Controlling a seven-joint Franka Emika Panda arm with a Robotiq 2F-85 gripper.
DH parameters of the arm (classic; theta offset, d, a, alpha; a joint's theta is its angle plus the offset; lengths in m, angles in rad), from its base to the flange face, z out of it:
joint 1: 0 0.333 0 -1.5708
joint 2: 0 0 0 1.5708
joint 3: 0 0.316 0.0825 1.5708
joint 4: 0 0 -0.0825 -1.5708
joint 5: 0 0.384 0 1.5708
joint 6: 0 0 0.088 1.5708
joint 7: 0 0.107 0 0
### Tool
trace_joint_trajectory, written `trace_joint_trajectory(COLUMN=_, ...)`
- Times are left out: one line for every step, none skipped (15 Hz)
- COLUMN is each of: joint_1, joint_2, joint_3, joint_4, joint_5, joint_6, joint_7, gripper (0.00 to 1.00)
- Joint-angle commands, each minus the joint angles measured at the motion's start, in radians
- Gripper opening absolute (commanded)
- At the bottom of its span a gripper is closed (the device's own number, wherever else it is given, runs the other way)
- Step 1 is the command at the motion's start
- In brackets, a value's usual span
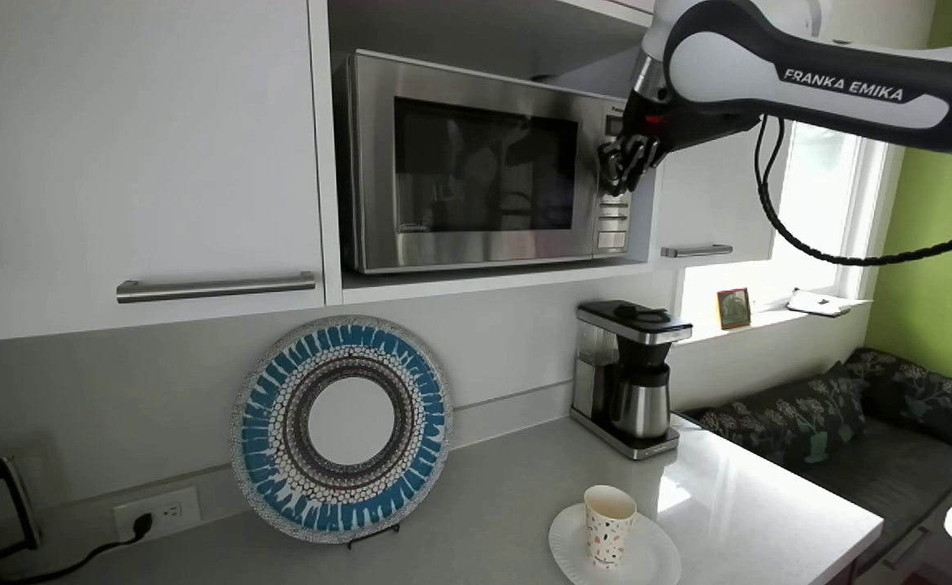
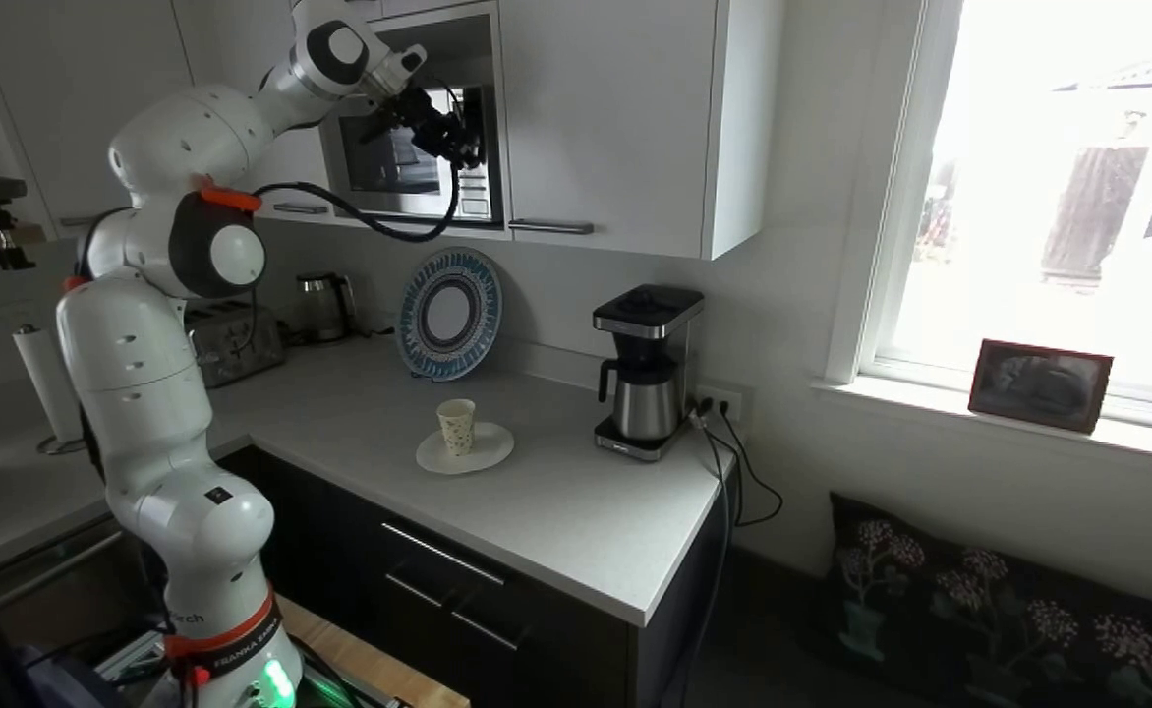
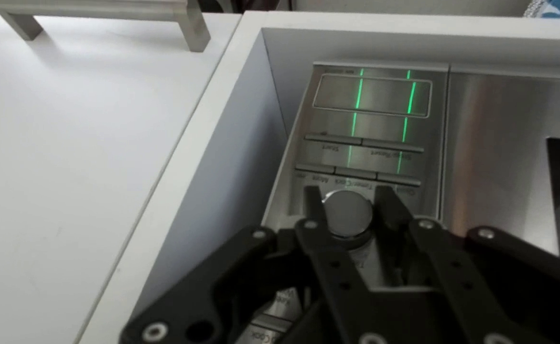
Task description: Close the door of the microwave
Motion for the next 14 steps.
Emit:
trace_joint_trajectory(joint_1=-0.022, joint_2=-0.013, joint_3=-0.027, joint_4=-0.014, joint_5=0.114, joint_6=0.029, joint_7=0.098, gripper=0.08)
trace_joint_trajectory(joint_1=-0.027, joint_2=-0.017, joint_3=-0.033, joint_4=-0.021, joint_5=0.143, joint_6=0.041, joint_7=0.115, gripper=0.08)
trace_joint_trajectory(joint_1=-0.03, joint_2=-0.023, joint_3=-0.039, joint_4=-0.03, joint_5=0.165, joint_6=0.052, joint_7=0.134, gripper=0.08)
trace_joint_trajectory(joint_1=-0.033, joint_2=-0.028, joint_3=-0.045, joint_4=-0.039, joint_5=0.187, joint_6=0.063, joint_7=0.15, gripper=0.08)
trace_joint_trajectory(joint_1=-0.038, joint_2=-0.032, joint_3=-0.052, joint_4=-0.049, joint_5=0.212, joint_6=0.075, joint_7=0.164, gripper=0.08)
trace_joint_trajectory(joint_1=-0.043, joint_2=-0.039, joint_3=-0.057, joint_4=-0.063, joint_5=0.234, joint_6=0.089, joint_7=0.178, gripper=0.08)
trace_joint_trajectory(joint_1=-0.046, joint_2=-0.046, joint_3=-0.064, joint_4=-0.074, joint_5=0.259, joint_6=0.102, joint_7=0.193, gripper=0.08)
trace_joint_trajectory(joint_1=-0.05, joint_2=-0.053, joint_3=-0.07, joint_4=-0.087, joint_5=0.278, joint_6=0.115, joint_7=0.207, gripper=0.08)
trace_joint_trajectory(joint_1=-0.053, joint_2=-0.058, joint_3=-0.077, joint_4=-0.1, joint_5=0.302, joint_6=0.131, joint_7=0.217, gripper=0.08)
trace_joint_trajectory(joint_1=-0.056, joint_2=-0.069, joint_3=-0.084, joint_4=-0.119, joint_5=0.32, joint_6=0.149, joint_7=0.231, gripper=0.08)
trace_joint_trajectory(joint_1=-0.059, joint_2=-0.076, joint_3=-0.091, joint_4=-0.137, joint_5=0.342, joint_6=0.167, joint_7=0.242, gripper=0.08)
trace_joint_trajectory(joint_1=-0.061, joint_2=-0.088, joint_3=-0.096, joint_4=-0.16, joint_5=0.359, joint_6=0.184, joint_7=0.253, gripper=0.08)
trace_joint_trajectory(joint_1=-0.063, joint_2=-0.098, joint_3=-0.101, joint_4=-0.181, joint_5=0.376, joint_6=0.202, joint_7=0.261, gripper=0.08)
trace_joint_trajectory(joint_1=-0.065, joint_2=-0.108, joint_3=-0.106, joint_4=-0.201, joint_5=0.392, joint_6=0.219, joint_7=0.27, gripper=0.08)
